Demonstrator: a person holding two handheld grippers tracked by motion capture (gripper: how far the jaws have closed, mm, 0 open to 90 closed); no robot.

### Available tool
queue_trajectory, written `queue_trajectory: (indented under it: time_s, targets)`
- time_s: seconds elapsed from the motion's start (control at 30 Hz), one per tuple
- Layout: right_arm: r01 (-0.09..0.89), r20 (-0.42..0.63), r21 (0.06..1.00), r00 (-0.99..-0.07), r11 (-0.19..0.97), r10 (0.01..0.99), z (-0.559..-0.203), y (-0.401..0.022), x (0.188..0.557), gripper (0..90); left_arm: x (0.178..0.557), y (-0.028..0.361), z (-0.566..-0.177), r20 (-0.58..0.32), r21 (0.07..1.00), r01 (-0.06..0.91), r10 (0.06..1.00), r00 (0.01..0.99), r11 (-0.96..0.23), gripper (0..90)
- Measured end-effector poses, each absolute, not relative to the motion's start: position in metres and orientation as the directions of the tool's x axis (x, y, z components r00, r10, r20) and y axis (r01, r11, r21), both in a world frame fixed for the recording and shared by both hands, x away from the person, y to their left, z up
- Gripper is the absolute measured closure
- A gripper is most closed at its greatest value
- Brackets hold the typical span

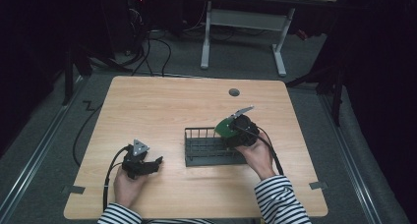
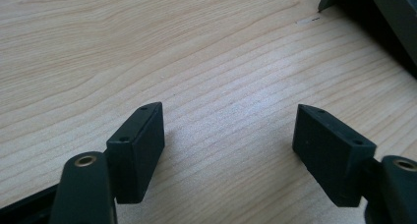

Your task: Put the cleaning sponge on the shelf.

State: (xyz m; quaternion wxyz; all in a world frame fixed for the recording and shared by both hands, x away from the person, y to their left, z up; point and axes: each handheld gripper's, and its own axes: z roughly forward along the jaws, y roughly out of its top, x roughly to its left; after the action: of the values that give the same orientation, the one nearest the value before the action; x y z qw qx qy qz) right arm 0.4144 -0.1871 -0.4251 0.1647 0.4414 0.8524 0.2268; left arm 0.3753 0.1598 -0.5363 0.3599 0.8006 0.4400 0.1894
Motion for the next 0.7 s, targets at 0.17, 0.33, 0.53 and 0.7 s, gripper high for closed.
queue_trajectory:
  time_s: [0.17, 0.33, 0.53, 0.7]
  targets:
    - [0.691, -0.063, 0.525, -0.551, 0.497, 0.832, -0.4323, -0.1890, 0.4133, 28.7, 0.3753, 0.1598, -0.5363, -0.014, 0.743, 0.568, 0.841, 0.541, -0.353, 28.4]
    - [0.697, -0.057, 0.522, -0.547, 0.492, 0.835, -0.4330, -0.1888, 0.4134, 28.4, 0.3753, 0.1598, -0.5363, -0.014, 0.743, 0.568, 0.841, 0.541, -0.353, 28.4]
    - [0.709, -0.041, 0.512, -0.543, 0.485, 0.839, -0.4345, -0.1898, 0.4141, 24.5, 0.3751, 0.1597, -0.5363, -0.014, 0.743, 0.568, 0.841, 0.541, -0.353, 28.3]
    - [0.717, 0.008, 0.533, -0.535, 0.449, 0.845, -0.4341, -0.1957, 0.4144, 18.8, 0.3751, 0.1597, -0.5363, -0.014, 0.743, 0.568, 0.841, 0.542, -0.353, 28.1]
